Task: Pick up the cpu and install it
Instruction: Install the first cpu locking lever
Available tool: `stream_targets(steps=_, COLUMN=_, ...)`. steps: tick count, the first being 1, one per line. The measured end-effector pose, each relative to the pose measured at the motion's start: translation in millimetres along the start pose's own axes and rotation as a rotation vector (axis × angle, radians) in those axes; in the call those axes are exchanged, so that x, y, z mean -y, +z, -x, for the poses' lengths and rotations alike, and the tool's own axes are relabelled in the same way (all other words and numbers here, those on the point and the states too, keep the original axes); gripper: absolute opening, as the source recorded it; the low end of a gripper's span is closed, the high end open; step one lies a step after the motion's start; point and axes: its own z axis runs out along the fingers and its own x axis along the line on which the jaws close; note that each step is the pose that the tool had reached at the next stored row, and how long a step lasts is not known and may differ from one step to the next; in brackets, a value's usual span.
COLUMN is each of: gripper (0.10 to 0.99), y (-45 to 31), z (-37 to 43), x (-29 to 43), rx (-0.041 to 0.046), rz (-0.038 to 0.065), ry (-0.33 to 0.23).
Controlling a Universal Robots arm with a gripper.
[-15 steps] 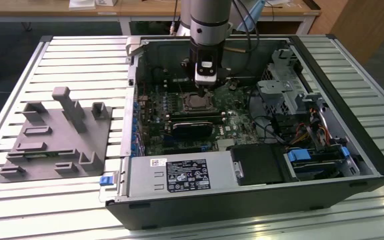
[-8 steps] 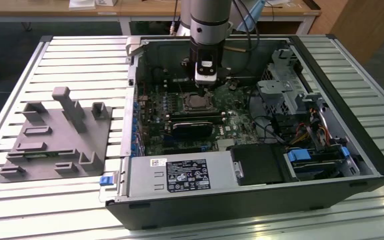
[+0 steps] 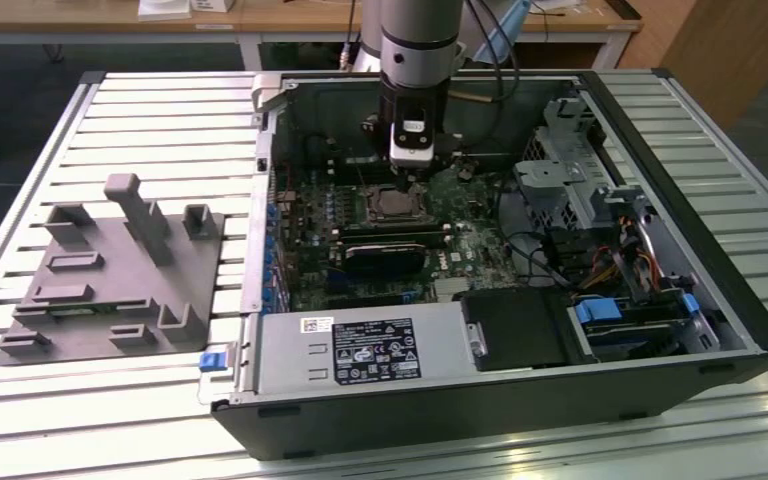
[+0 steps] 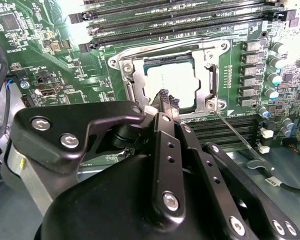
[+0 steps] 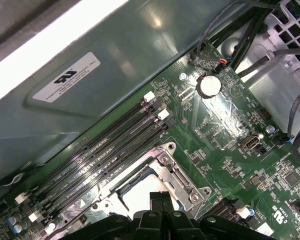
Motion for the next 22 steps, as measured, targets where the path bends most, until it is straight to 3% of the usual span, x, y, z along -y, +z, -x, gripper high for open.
stream_targets(steps=22, gripper=0.106, y=-6.3, z=-0.1, x=-0.4, rx=0.0002, rz=0.0, ry=0.0)
